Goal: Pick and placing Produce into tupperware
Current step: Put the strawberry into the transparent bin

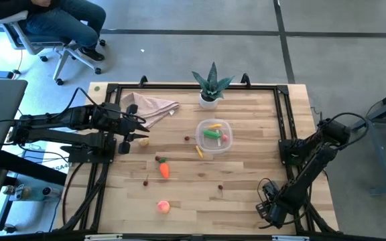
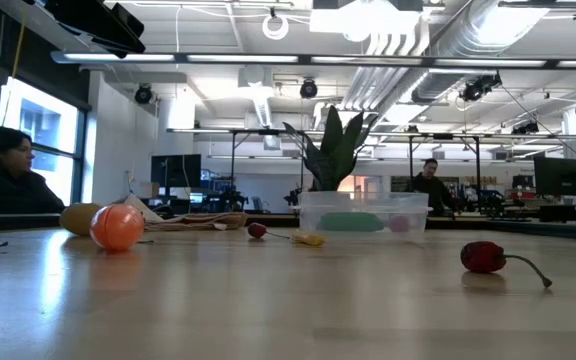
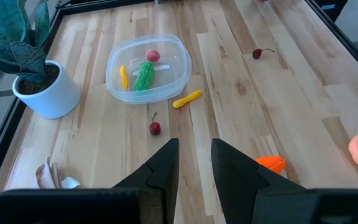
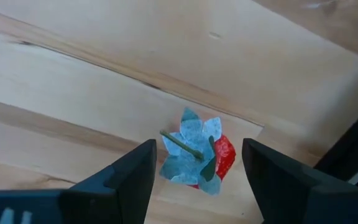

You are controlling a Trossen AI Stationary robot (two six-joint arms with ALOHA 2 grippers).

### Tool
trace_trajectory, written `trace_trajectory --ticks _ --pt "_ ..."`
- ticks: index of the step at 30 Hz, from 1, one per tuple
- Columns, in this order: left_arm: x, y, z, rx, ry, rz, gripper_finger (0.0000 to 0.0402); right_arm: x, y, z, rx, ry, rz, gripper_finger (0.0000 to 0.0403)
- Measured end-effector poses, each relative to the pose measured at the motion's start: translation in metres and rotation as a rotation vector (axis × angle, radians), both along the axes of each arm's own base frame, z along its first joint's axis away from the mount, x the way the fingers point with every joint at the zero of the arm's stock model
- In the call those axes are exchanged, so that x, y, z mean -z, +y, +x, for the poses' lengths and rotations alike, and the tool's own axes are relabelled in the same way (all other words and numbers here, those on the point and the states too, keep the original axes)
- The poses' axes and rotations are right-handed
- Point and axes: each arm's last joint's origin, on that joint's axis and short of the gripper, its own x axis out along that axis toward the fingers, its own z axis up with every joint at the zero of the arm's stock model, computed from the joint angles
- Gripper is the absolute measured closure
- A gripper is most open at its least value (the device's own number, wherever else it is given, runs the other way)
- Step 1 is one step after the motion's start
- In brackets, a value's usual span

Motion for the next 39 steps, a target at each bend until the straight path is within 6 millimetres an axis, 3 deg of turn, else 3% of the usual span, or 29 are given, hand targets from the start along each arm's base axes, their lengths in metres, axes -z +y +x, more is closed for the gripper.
trace_trajectory --ticks 17,39 --pt "0.0000 0.0000 0.0000 0.000 0.000 0.000 0.0318 -0.0002 0.0012 -0.0006 0.025 0.033 0.021 0.0213" --pt "0.0000 0.0000 0.0000 0.000 0.000 0.000 0.0318 -0.0002 0.0004 0.0001 0.037 0.046 0.022 0.0215"
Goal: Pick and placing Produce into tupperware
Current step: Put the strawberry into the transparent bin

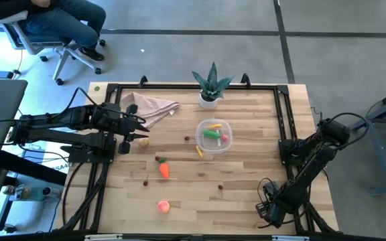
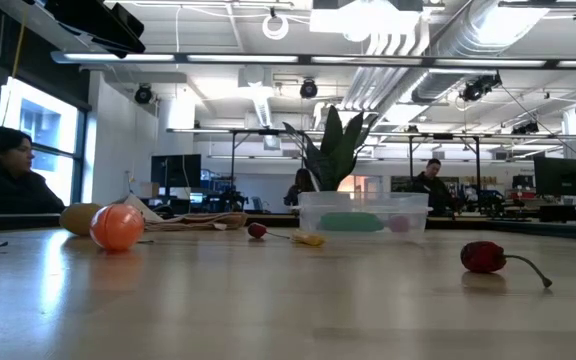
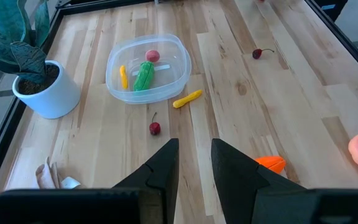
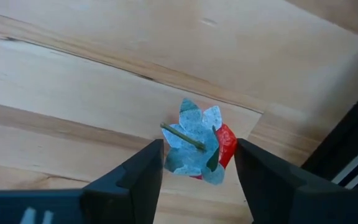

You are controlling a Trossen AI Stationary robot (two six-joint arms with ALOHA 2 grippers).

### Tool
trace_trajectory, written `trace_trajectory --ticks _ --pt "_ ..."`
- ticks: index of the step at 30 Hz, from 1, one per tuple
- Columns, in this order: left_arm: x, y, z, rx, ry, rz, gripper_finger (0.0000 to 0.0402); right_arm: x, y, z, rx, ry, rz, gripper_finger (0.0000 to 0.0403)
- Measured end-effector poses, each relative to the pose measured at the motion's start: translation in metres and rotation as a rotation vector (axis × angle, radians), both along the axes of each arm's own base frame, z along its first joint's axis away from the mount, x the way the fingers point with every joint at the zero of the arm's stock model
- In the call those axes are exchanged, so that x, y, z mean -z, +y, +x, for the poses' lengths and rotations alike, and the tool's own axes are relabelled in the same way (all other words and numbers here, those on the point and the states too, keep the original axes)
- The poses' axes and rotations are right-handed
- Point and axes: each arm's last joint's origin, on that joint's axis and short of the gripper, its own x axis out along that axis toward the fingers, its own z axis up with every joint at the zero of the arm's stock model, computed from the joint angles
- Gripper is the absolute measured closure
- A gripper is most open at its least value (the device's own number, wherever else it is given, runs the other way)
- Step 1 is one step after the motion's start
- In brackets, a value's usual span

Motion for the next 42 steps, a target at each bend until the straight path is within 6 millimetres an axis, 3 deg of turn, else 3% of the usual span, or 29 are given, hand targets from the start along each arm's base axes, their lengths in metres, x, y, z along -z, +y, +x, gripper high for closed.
trace_trajectory --ticks 10,19,35,42 --pt "0.000 0.000 0.000 0.000 0.000 0.000 0.0318 0.000 0.000 0.000 -0.004 -0.002 0.002 0.0248" --pt "0.000 0.000 0.000 0.000 0.000 0.000 0.0318 0.000 0.000 0.000 -0.004 -0.004 0.001 0.0252" --pt "0.000 0.000 0.000 0.000 0.000 0.000 0.0318 0.000 -0.002 0.003 -0.052 -0.143 -0.074 0.0259" --pt "0.000 0.000 0.000 0.000 0.000 0.000 0.0318 0.000 -0.011 0.017 -0.100 -0.265 -0.154 0.0262"
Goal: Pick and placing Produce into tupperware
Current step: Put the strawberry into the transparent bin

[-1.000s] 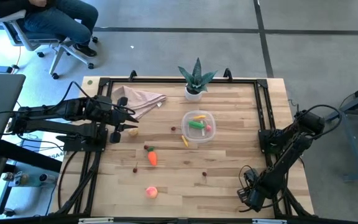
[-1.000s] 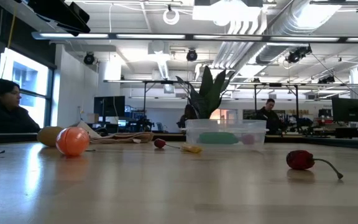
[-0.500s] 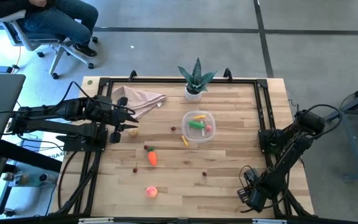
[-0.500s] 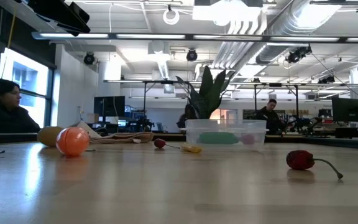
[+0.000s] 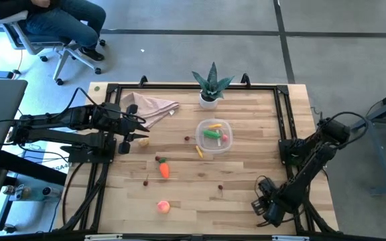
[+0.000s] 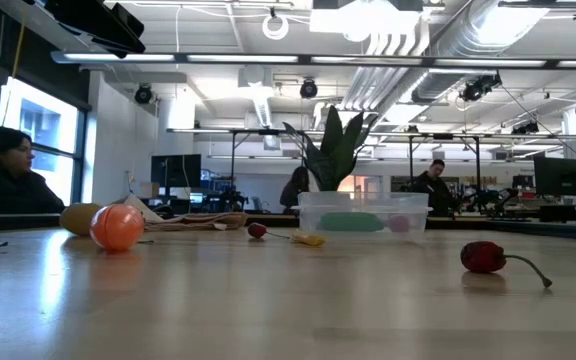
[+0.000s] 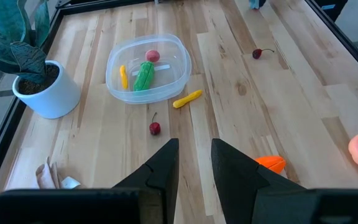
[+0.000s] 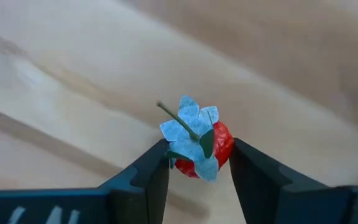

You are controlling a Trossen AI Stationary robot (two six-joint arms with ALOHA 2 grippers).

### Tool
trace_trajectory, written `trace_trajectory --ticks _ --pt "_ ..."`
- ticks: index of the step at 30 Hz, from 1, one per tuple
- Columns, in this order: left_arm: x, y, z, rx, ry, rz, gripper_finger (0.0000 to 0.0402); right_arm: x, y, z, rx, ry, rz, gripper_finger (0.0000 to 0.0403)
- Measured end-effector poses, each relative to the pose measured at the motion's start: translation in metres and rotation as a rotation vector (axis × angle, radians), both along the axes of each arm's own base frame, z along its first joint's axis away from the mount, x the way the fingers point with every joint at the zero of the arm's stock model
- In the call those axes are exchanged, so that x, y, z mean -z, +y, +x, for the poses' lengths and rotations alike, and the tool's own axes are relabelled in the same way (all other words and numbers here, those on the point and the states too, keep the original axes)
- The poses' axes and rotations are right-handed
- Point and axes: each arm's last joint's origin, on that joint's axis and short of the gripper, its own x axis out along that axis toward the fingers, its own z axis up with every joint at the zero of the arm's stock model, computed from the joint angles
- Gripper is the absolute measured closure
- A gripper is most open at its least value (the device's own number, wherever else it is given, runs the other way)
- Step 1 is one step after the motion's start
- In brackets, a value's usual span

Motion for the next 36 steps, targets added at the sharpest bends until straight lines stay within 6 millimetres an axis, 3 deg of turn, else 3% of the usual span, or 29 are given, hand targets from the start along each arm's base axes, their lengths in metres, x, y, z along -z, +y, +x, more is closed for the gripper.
trace_trajectory --ticks 16,28,36 --pt "0.000 0.000 0.000 0.000 0.000 0.000 0.0318 0.000 -0.072 0.074 -0.228 -0.116 -0.229 0.0263" --pt "0.000 0.000 0.000 0.000 0.000 0.000 0.0318 -0.004 -0.114 0.114 -0.359 -0.240 -0.299 0.0263" --pt "0.000 0.000 0.000 0.000 0.000 0.000 0.0318 -0.029 -0.136 0.129 -0.408 -0.364 -0.375 0.0263"
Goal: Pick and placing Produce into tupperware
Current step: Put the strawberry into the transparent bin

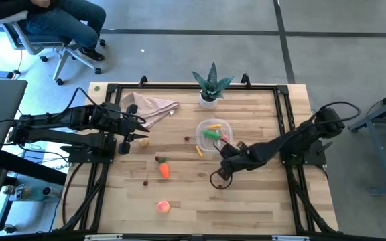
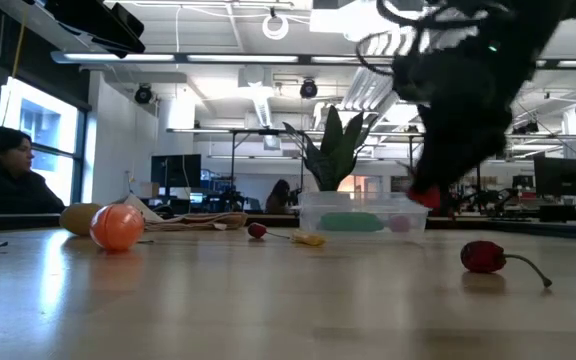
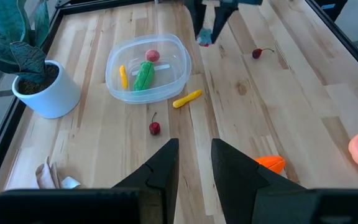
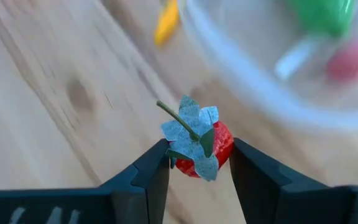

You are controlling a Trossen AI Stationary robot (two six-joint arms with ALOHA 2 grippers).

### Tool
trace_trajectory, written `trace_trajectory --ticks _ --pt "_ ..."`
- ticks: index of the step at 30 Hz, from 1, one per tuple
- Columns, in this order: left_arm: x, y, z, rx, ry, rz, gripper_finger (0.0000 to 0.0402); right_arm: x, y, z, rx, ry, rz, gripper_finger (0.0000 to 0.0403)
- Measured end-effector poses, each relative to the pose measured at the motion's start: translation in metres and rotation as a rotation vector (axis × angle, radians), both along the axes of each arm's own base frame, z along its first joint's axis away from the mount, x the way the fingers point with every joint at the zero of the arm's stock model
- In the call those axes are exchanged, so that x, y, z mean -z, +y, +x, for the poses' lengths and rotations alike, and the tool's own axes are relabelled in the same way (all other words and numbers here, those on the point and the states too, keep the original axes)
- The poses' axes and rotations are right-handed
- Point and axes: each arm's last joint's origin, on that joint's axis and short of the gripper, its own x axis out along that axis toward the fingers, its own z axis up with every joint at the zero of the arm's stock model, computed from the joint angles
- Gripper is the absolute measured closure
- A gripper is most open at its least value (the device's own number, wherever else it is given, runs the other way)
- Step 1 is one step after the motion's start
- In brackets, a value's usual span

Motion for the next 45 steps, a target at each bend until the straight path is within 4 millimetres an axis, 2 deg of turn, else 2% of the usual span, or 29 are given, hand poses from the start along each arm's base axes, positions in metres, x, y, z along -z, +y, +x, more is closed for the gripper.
trace_trajectory --ticks 4,7,12,16,20,28,35,45 --pt "0.000 0.000 0.000 0.000 0.000 0.000 0.0318 -0.026 -0.013 0.012 -0.038 -0.062 -0.075 0.0263" --pt "0.000 0.000 0.000 -0.001 0.000 0.000 0.0318 -0.043 -0.027 0.020 -0.036 -0.047 -0.126 0.0263" --pt "0.000 0.000 0.000 0.000 -0.001 0.000 0.0318 -0.057 -0.060 0.025 0.016 0.025 -0.157 0.0263" --pt "0.000 0.000 0.000 -0.001 -0.001 0.000 0.0318 -0.051 -0.087 0.021 0.061 0.093 -0.102 0.0263" --pt "0.000 0.000 0.000 0.000 -0.001 0.000 0.0318 -0.041 -0.103 0.018 0.071 0.132 -0.075 0.0263" --pt "0.000 0.000 0.000 0.000 0.000 0.000 0.0318 -0.035 -0.122 0.021 0.075 0.127 -0.039 0.0263" --pt "0.000 0.000 0.000 0.000 -0.001 0.000 0.0318 -0.014 -0.139 0.027 0.078 0.193 -0.016 0.0263" --pt "0.000 0.000 0.000 -0.001 -0.001 0.000 0.0318 -0.007 -0.153 0.029 0.085 0.191 0.022 0.0263"
